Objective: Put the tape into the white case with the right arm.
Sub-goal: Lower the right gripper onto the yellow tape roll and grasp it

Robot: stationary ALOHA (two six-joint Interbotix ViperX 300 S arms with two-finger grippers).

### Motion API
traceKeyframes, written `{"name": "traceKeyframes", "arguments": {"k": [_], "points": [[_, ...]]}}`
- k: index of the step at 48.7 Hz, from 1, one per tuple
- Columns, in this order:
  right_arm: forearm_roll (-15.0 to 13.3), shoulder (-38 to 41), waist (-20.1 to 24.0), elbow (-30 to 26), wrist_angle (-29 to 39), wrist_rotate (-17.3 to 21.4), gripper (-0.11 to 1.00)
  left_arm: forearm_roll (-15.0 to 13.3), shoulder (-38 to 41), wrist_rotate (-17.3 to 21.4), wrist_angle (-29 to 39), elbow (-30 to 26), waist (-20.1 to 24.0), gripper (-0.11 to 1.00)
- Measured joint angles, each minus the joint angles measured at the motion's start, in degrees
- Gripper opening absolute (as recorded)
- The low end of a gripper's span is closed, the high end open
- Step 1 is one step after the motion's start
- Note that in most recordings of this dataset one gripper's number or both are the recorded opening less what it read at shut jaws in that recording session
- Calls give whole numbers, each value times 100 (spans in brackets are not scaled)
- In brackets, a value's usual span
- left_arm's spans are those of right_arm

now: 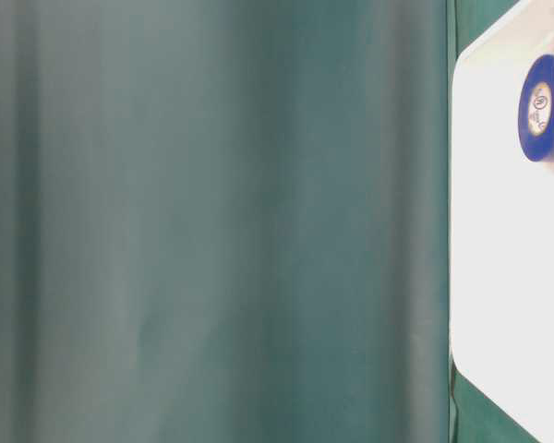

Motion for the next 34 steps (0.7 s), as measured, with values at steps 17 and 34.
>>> {"name": "traceKeyframes", "arguments": {"k": [17, 34], "points": [[-9, 949, 53, -694, -193, 0, 56, -9, 0, 0, 0, 0, -9, 0], [-9, 1187, 88, -888, -229, 0, 56, -9, -9, 0, 0, 0, 0, 0]]}}
